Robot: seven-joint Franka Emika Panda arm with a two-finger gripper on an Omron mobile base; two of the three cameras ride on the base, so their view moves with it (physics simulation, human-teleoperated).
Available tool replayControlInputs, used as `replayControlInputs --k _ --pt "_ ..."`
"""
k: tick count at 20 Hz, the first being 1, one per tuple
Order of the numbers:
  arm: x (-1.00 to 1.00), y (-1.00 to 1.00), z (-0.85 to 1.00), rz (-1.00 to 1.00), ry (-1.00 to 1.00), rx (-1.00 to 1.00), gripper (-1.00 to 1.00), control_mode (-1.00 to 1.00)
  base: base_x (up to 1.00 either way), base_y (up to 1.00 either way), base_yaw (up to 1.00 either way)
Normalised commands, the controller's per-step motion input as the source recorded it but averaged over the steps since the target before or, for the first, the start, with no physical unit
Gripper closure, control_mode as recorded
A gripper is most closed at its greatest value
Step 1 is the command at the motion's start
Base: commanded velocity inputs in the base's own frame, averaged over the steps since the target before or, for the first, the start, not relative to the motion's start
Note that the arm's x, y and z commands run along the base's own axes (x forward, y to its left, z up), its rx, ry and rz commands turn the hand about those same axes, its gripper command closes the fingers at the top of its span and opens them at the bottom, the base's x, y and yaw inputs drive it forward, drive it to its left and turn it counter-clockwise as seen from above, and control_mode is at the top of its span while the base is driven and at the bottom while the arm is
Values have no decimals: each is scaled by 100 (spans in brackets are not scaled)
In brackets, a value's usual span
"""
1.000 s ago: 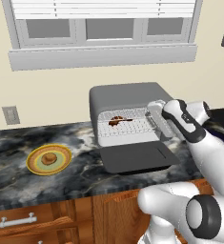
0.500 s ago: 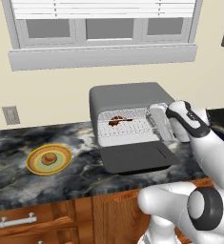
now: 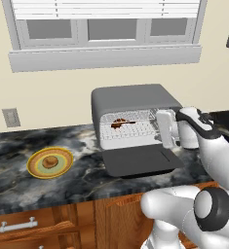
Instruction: Open the toaster oven door. Place the bread on the top rack in the toaster oven and place the chicken drumstick on the bottom rack.
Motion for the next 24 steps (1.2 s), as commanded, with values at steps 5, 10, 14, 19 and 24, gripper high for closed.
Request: replayControlInputs --k 5,10,14,19,24 --pt "0 -2 -1 0 -5 9 -100 -100 0 0 0" --pt "1 0 -6 0 -7 2 -100 -100 0 0 0" --pt "19 1 0 0 -1 0 -100 -100 0 0 0" --pt "21 -1 -1 0 0 0 -100 -100 0 0 0" --pt "22 0 -9 0 0 0 -100 -100 0 0 0"
